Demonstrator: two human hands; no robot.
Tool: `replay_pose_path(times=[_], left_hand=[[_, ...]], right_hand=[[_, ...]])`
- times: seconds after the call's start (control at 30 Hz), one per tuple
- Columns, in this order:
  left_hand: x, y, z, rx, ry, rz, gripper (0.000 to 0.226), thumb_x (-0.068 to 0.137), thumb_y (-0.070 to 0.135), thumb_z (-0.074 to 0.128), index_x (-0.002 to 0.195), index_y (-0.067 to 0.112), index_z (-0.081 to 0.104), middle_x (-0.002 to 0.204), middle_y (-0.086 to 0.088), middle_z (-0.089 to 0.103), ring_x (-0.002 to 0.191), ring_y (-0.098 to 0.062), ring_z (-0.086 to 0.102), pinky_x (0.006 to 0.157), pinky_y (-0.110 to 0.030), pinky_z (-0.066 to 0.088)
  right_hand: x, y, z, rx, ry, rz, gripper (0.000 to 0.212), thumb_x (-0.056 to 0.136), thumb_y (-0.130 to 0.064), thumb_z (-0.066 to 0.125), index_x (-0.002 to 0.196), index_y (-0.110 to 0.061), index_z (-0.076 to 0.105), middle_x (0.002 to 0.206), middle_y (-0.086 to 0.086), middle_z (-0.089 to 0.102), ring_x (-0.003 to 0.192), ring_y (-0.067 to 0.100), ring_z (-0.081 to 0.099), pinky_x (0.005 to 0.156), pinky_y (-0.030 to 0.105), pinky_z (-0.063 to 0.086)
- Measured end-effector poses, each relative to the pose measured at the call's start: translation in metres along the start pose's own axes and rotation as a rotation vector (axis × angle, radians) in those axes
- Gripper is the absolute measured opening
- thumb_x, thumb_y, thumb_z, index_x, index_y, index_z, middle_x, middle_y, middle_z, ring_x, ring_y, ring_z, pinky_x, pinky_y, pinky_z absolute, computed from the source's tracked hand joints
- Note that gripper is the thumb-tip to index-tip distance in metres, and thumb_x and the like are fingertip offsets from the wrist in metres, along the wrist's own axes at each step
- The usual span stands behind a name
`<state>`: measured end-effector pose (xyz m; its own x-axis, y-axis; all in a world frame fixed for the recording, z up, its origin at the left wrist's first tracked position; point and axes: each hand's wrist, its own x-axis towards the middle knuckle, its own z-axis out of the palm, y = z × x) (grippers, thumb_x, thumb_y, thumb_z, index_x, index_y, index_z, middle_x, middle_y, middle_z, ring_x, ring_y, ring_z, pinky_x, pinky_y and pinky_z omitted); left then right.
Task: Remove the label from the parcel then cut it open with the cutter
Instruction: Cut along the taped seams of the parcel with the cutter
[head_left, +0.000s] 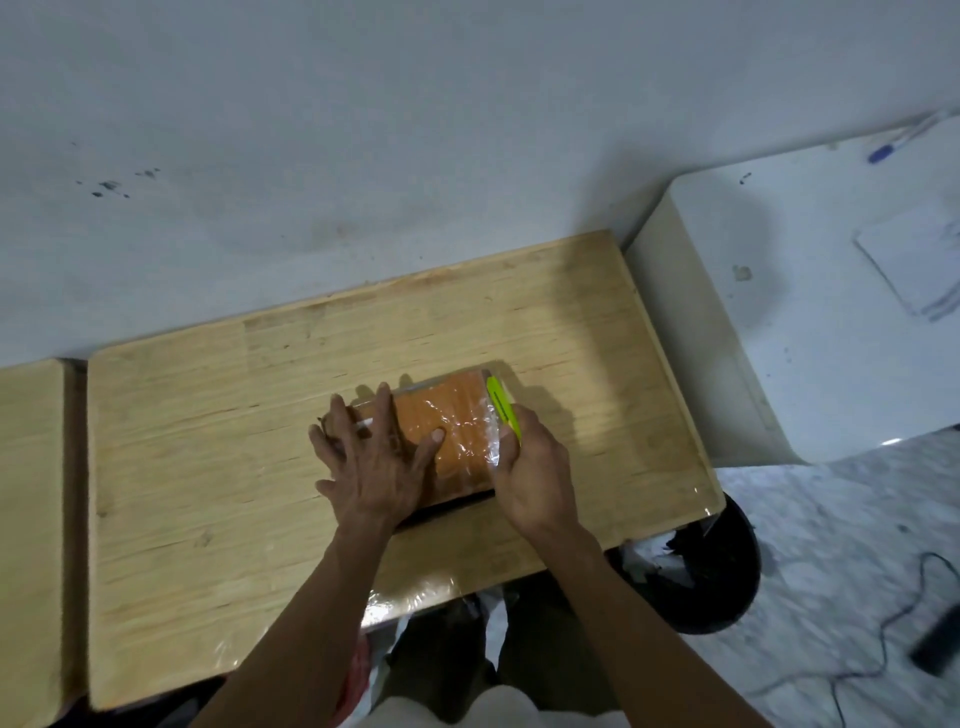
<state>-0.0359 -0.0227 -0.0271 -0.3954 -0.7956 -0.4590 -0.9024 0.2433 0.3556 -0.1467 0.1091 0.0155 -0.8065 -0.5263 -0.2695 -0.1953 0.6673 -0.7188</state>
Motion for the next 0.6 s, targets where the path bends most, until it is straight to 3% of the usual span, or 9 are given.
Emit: replay_pose_path(times=[0.17, 0.6], left_hand=[[0.001, -0.001, 0.001, -0.002, 0.004, 0.01, 0.09, 0.072, 0.093, 0.038, 0.148, 0.058, 0.005, 0.164, 0.011, -0.014, 0.15, -0.039, -0.012, 0.103, -0.078, 0.026], [0.001, 0.005, -0.003, -0.015, -0.011, 0.011, 0.09, 0.077, 0.087, 0.043, 0.152, 0.052, 0.008, 0.165, 0.005, -0.019, 0.15, -0.039, -0.015, 0.106, -0.077, 0.025]], right_hand=[[0.004, -0.004, 0.002, -0.028, -0.012, 0.021, 0.034, 0.103, -0.02, 0.041, 0.135, -0.012, 0.051, 0.107, 0.009, 0.066, 0.085, 0.015, 0.056, 0.071, 0.023, 0.038], [0.0, -0.017, 0.006, -0.203, -0.047, 0.073, 0.049, 0.096, -0.012, 0.052, 0.144, -0.012, 0.039, 0.116, 0.013, 0.06, 0.101, 0.032, 0.064, 0.077, 0.037, 0.051]])
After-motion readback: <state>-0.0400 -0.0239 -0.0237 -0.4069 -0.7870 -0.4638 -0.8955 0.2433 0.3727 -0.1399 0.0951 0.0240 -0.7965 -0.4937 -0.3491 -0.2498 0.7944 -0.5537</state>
